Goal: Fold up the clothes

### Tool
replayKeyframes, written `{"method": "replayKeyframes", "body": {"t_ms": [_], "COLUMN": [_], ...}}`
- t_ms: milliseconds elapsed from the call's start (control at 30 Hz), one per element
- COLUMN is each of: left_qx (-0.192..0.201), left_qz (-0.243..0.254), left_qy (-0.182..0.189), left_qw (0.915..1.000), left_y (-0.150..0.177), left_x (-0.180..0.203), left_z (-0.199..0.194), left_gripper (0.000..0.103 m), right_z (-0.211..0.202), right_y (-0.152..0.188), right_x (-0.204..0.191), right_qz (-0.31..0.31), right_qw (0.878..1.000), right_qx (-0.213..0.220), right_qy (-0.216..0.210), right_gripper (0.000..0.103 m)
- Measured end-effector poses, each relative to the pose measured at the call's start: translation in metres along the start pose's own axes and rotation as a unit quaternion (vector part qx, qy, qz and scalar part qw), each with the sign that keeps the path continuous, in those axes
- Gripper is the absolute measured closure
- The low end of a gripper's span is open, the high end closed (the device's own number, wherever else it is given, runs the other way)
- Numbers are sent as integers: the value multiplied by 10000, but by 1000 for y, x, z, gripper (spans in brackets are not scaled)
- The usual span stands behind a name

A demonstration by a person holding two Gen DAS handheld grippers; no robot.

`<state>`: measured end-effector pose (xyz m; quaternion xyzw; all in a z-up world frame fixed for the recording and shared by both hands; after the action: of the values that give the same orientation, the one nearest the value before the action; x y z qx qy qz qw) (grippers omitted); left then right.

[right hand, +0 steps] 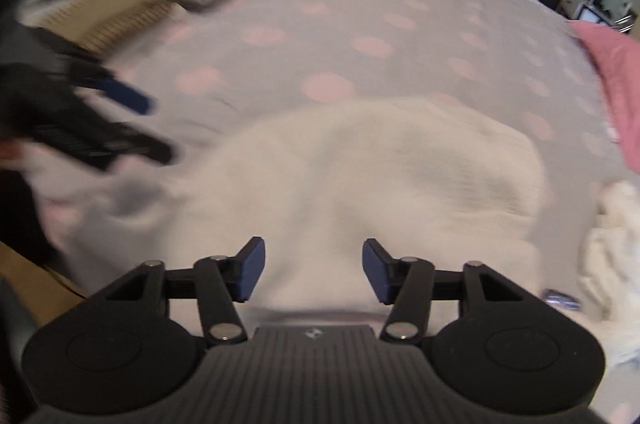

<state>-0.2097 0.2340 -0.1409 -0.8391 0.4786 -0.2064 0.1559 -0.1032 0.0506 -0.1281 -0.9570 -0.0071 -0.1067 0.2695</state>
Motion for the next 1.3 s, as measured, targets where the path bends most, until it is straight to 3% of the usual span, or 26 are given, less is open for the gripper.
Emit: {"method": "replayKeyframes", "body": {"t_ms": [100, 233, 467, 533, 567, 600, 633, 733, 800, 900, 1033, 1133, 1300], "left_qx": [-290, -613, -1024, -1070, -1108, -1145, -1160, -1103, -968, -532, 213, 595, 692], "left_qz": [60, 172, 444, 469, 431, 389, 311, 151, 39, -222, -351, -466, -593], "left_qy": [122, 322, 494, 483, 492, 505, 538, 553, 523, 446, 203, -182, -753], "left_qw": [9995, 9974, 9925, 9920, 9917, 9914, 9913, 9922, 9939, 9973, 9990, 9970, 9930], "left_y": [17, 34, 50, 51, 51, 51, 50, 45, 38, 21, -7, -24, -30], "left_x": [4, 13, 30, 31, 30, 29, 28, 21, 17, 5, -12, -31, -60], "left_z": [10, 20, 43, 49, 52, 54, 55, 54, 51, 35, -1, -26, -46], "left_gripper": [38, 38, 34, 41, 50, 58, 63, 82, 92, 94, 95, 95, 95], "right_z": [16, 40, 65, 68, 70, 71, 72, 72, 60, 41, 18, 0, -32], "right_y": [15, 40, 56, 55, 54, 54, 54, 49, 39, 23, 0, -18, -47], "right_x": [22, 29, 41, 42, 43, 43, 43, 44, 48, 54, 24, 0, -40], "right_qz": [-169, -276, -787, -799, -804, -810, -758, -497, -350, -132, -58, -10, 71], "right_qw": [9986, 9969, 9885, 9885, 9885, 9885, 9895, 9927, 9938, 9927, 9947, 9940, 9884], "right_qx": [-336, -686, -955, -945, -940, -934, -926, -856, -581, -136, 402, 802, 1466], "right_qy": [359, 279, 868, 867, 867, 867, 808, 686, 876, 1190, 946, 738, 388], "right_gripper": [43, 43, 40, 41, 43, 49, 64, 85, 92, 94, 95, 95, 95]}}
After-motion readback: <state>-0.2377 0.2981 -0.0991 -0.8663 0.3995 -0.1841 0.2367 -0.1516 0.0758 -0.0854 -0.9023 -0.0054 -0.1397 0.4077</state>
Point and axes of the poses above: each gripper's, at about its wrist camera, not at the fingertips, and z roughly the way its jaws point, x to its right, y to its underside, the point moved 7 cm from there along z, roughly the way its jaws point, and after that the axes turned 13 degrees about -z, right-handed, at the moved point
